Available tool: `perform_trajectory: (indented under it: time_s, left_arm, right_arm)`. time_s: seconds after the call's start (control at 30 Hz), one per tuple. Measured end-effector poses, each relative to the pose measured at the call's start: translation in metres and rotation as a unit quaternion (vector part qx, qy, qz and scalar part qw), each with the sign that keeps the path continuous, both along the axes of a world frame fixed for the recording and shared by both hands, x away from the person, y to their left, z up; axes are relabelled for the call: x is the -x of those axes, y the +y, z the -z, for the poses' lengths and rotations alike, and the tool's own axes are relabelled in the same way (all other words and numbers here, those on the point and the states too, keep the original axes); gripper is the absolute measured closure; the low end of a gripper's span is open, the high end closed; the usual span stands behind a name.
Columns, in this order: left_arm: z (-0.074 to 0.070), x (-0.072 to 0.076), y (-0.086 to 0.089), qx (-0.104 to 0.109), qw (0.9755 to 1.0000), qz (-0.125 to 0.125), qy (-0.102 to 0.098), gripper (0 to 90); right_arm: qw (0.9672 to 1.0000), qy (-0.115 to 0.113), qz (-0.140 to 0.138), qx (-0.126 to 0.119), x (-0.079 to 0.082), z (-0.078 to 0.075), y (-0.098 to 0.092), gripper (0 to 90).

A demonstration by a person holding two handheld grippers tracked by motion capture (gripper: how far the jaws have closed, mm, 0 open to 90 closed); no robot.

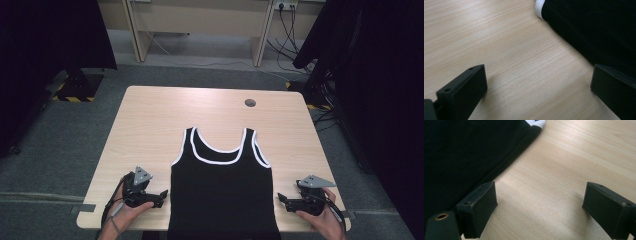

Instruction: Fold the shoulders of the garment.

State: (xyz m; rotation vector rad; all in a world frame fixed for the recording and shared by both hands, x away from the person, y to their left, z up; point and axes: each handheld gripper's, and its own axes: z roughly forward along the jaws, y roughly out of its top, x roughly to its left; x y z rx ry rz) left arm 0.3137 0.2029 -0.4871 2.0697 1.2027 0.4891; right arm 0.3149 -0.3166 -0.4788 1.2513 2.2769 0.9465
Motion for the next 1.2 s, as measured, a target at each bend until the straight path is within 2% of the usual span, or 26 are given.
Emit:
perform_trajectory:
  time_s: [0.6, 0.8, 0.9, 1.2]
  left_arm:
    - [0.0, 0.0, 0.001, 0.001, 1.0, -0.008, 0.001, 0.0]
    - [-0.001, -0.001, 0.002, 0.01, 0.9999, -0.013, -0.002, 2.1]
    - [-0.005, -0.002, 0.004, 0.017, 0.9996, -0.019, -0.011, 2.8]
    - [-0.016, -0.017, 0.002, 0.026, 0.9995, -0.013, -0.013, 2.4]
  right_arm:
    - [1.0, 0.0, -0.001, 0.0, 0.0, 0.0, 0.0, 12.4]
    - [1.0, 0.0, -0.001, 0.0, 0.0, 0.0, 0.0, 12.4]
    - [1.0, 0.0, -0.001, 0.0, 0.0, 0.0, 0.0, 12.4]
    - [1.0, 0.0, -0.001, 0.0, 0.0, 0.0, 0.0, 12.4]
